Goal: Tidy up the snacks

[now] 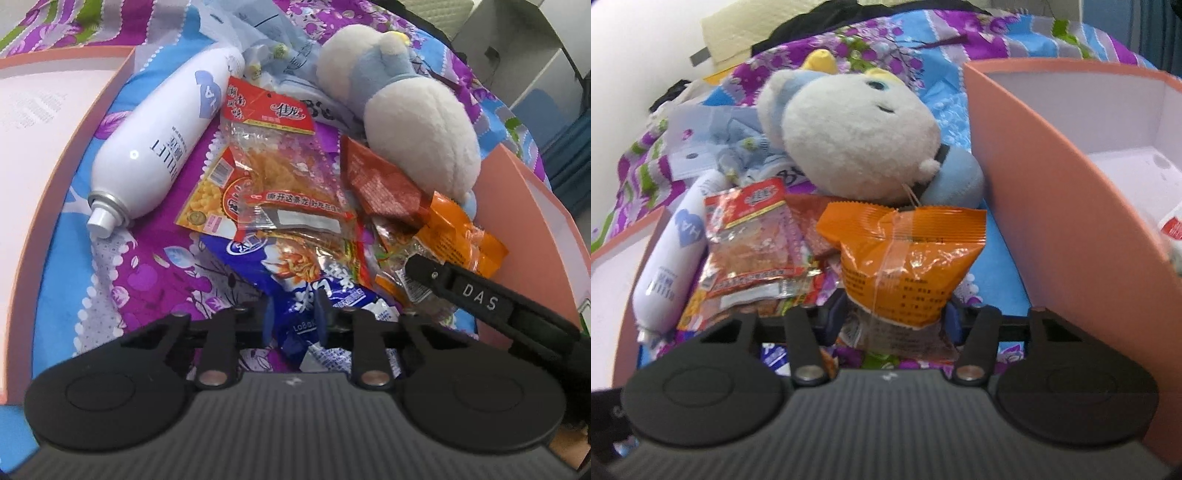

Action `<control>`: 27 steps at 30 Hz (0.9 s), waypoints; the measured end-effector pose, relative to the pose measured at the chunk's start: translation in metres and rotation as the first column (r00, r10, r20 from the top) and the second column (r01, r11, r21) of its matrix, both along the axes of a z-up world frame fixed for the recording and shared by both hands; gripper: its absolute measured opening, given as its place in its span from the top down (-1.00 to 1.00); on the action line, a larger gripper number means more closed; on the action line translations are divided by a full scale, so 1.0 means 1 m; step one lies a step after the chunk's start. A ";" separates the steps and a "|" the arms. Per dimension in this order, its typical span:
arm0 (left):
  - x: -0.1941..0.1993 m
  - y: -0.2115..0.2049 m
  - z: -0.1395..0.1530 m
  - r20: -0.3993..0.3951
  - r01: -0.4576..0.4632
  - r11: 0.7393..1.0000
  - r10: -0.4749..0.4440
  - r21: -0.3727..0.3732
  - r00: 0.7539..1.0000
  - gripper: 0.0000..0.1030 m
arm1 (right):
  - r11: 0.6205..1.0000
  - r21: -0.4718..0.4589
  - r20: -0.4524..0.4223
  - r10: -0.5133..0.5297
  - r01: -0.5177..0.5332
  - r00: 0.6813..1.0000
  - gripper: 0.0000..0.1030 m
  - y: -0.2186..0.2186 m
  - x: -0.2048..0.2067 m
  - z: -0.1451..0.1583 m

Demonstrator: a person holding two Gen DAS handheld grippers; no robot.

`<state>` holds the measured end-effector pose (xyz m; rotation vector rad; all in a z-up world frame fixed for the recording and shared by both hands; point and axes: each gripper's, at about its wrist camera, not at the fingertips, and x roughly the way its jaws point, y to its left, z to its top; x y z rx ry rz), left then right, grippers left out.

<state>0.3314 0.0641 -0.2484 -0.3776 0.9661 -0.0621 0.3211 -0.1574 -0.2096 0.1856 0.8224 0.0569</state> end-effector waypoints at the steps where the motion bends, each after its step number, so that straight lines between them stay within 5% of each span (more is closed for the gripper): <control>1: -0.002 0.000 0.003 0.002 -0.001 1.000 0.001 -0.002 1.000 0.60 | 1.000 -0.004 0.002 0.007 -0.007 1.000 -0.07 0.001 -0.003 0.002; 27: -0.154 0.022 0.072 0.058 -0.060 0.995 0.055 0.082 0.997 0.73 | 0.976 -0.090 0.008 0.200 -0.199 0.980 -0.04 0.005 -0.144 0.063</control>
